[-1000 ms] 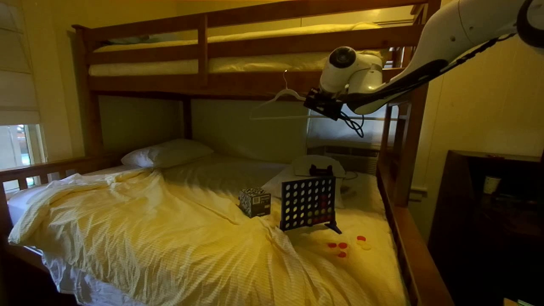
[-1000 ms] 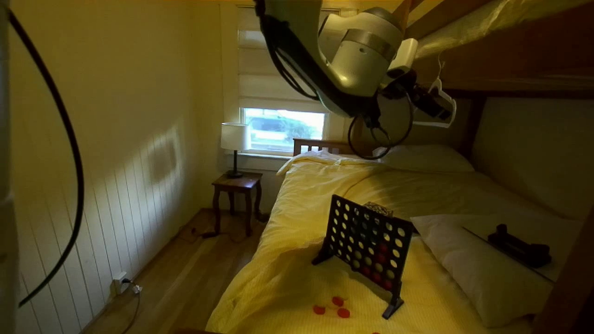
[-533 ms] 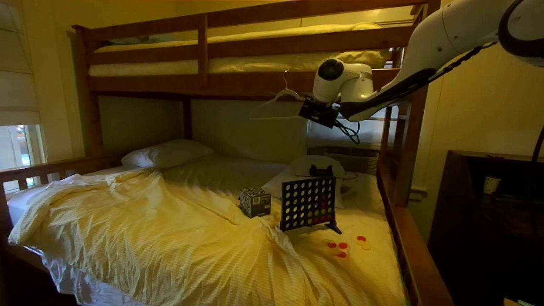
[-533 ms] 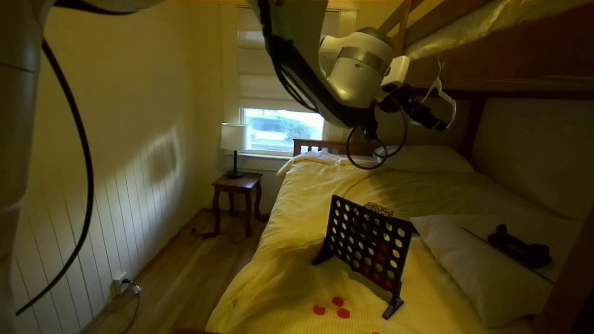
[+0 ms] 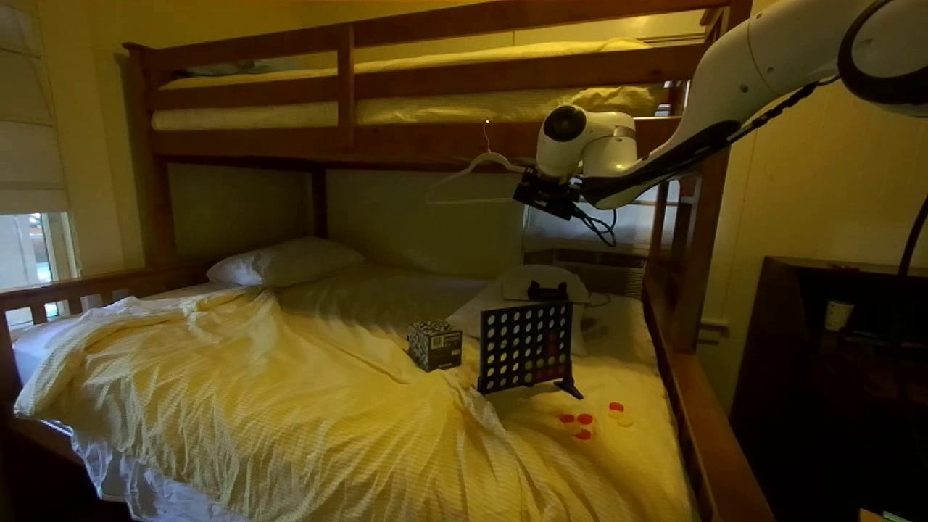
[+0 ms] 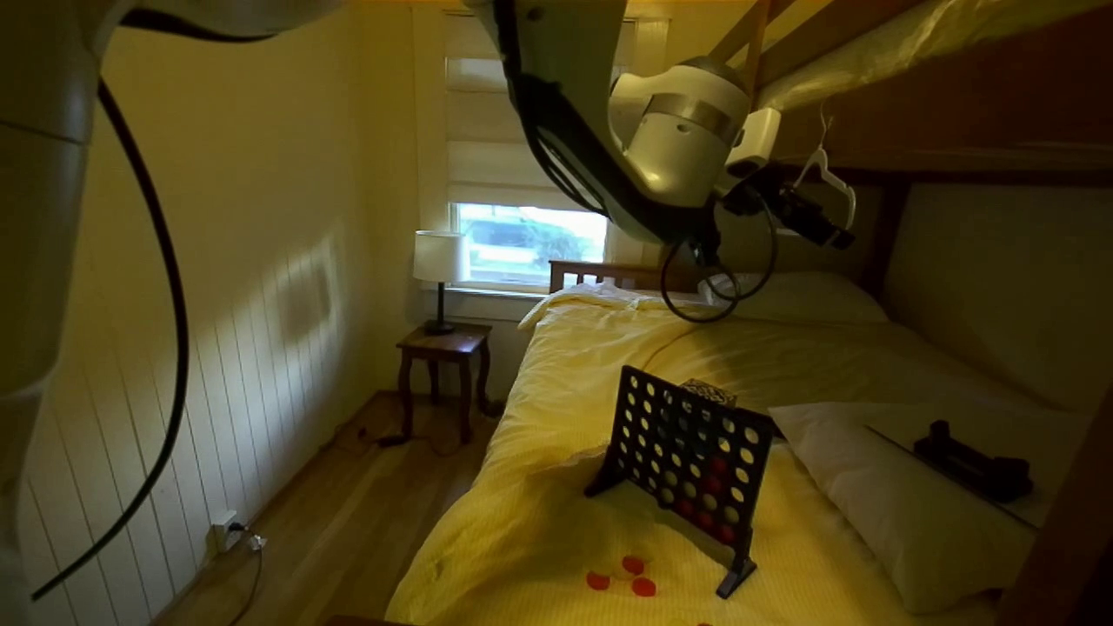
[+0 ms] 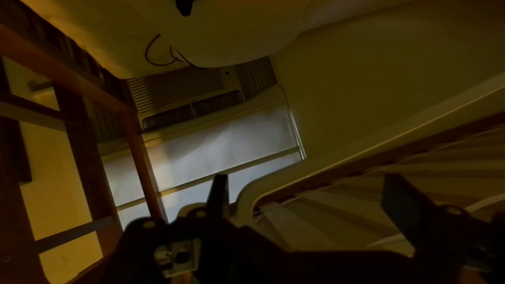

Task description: Pick up the hang wire and put it on the black object

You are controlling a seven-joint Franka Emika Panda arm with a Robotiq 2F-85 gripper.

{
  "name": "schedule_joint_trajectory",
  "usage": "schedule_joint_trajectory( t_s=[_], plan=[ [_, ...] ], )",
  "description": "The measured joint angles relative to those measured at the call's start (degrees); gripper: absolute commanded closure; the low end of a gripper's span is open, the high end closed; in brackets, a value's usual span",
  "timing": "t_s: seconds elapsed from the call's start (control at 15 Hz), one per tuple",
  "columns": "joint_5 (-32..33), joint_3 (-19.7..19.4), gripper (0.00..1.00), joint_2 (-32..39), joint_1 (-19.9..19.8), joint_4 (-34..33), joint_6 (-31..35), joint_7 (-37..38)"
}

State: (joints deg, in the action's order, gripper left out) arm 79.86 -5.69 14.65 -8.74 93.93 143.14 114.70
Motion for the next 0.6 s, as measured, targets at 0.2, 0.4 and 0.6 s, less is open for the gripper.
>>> schedule_joint_trajectory(
  t_s=[0.2, 0.4, 0.6],
  plan=[
    [0.0, -0.5, 0.0, 0.0, 0.0, 0.0, -0.4, -0.1],
    [0.0, -0.5, 0.16, 0.0, 0.1, 0.0, -1.4, -0.2],
    [0.0, -0.5, 0.37, 0.0, 0.2, -0.1, -2.1, -0.2]
  ],
)
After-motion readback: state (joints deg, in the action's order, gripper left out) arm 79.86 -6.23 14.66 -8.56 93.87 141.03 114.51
